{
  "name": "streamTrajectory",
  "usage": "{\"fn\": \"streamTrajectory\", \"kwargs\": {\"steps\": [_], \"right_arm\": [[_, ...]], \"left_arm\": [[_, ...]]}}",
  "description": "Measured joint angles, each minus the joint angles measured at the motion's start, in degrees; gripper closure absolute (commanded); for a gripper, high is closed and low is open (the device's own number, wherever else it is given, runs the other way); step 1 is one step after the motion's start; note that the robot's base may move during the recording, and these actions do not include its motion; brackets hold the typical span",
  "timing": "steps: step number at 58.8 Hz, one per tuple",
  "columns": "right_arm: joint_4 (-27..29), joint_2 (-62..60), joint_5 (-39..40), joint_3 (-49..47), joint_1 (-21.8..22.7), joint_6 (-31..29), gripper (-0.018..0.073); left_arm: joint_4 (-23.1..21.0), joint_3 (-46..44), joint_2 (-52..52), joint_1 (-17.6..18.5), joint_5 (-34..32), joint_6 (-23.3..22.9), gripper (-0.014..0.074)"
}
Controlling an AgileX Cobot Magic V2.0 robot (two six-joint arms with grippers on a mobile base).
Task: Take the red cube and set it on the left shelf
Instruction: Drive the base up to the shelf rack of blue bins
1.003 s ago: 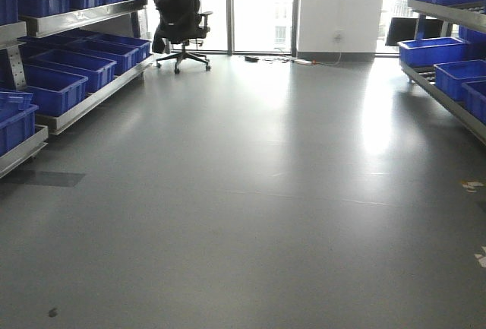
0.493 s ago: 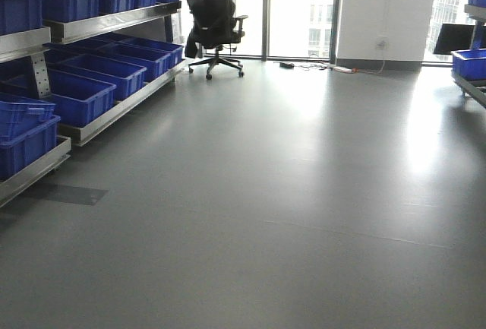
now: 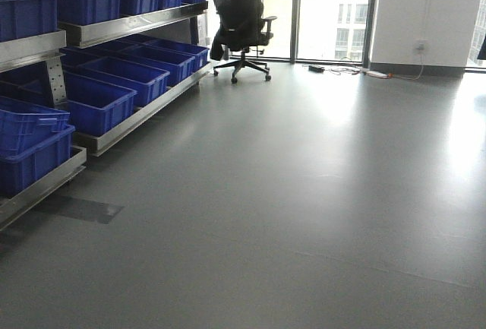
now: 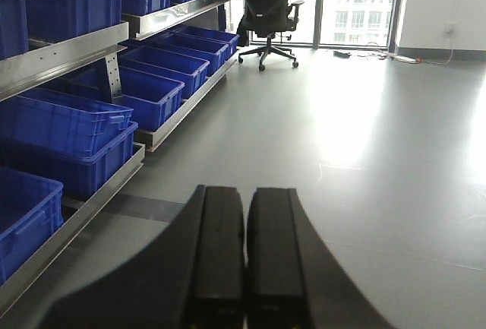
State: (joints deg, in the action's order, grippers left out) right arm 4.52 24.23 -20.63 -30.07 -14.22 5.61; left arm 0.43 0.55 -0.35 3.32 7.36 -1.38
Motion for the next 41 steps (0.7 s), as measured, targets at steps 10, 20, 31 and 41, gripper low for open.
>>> {"fn": "streamTrajectory", "kwargs": {"steps": [10,20,31,41], "right_arm": [[0.0,0.0,0.0,0.0,0.0,0.0,0.0494],[0.0,0.0,0.0,0.0,0.0,0.0,0.0494],[0.0,0.0,0.0,0.0,0.0,0.0,0.0494],[0.0,0.0,0.0,0.0,0.0,0.0,0.0494]], "left_arm": [[0.0,0.0,0.0,0.0,0.0,0.0,0.0495],[0.0,0.0,0.0,0.0,0.0,0.0,0.0495],[0.0,0.0,0.0,0.0,0.0,0.0,0.0495],[0.0,0.0,0.0,0.0,0.0,0.0,0.0495]]}}
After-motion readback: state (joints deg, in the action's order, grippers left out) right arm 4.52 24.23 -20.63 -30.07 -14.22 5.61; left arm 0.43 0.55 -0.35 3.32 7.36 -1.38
